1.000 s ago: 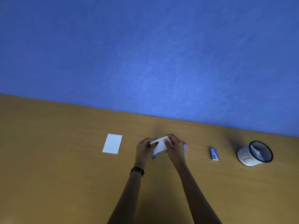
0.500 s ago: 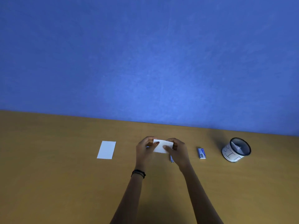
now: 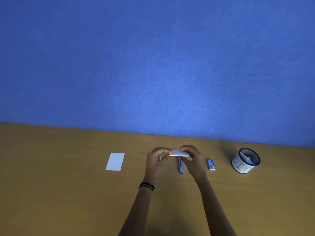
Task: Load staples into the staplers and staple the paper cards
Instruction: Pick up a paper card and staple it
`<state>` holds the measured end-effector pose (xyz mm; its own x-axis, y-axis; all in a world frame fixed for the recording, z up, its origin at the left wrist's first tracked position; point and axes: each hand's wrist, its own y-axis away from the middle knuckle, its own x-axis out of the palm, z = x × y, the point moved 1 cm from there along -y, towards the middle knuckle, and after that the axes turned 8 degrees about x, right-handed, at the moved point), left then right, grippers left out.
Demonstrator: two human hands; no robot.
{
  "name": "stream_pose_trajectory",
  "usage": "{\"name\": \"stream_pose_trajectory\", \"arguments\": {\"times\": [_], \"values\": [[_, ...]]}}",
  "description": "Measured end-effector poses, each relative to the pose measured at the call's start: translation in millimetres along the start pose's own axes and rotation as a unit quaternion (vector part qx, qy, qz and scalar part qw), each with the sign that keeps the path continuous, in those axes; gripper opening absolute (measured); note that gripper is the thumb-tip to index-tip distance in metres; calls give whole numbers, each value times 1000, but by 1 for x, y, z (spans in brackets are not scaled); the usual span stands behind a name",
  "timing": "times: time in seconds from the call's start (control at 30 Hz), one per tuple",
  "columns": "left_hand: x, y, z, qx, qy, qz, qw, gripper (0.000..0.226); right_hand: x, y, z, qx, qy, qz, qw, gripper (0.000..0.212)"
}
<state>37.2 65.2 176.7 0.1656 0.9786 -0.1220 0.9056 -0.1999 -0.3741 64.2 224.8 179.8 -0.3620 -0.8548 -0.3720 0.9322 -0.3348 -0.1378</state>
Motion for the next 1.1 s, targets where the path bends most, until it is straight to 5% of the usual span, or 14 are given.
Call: {"name": "stream_pose_trajectory", "arguments": {"times": [0.47, 0.7, 1.1], "values": [[10, 18, -17, 17, 13, 8, 1000, 35, -14, 27, -1, -138, 75, -42, 987, 39], [23, 19, -17, -43, 17, 26, 999, 16, -21, 34, -11, -70, 56, -41, 995, 9], [51, 20, -26, -95, -1, -27, 995, 7, -24, 43, -11, -13, 5, -50, 999, 26]]}}
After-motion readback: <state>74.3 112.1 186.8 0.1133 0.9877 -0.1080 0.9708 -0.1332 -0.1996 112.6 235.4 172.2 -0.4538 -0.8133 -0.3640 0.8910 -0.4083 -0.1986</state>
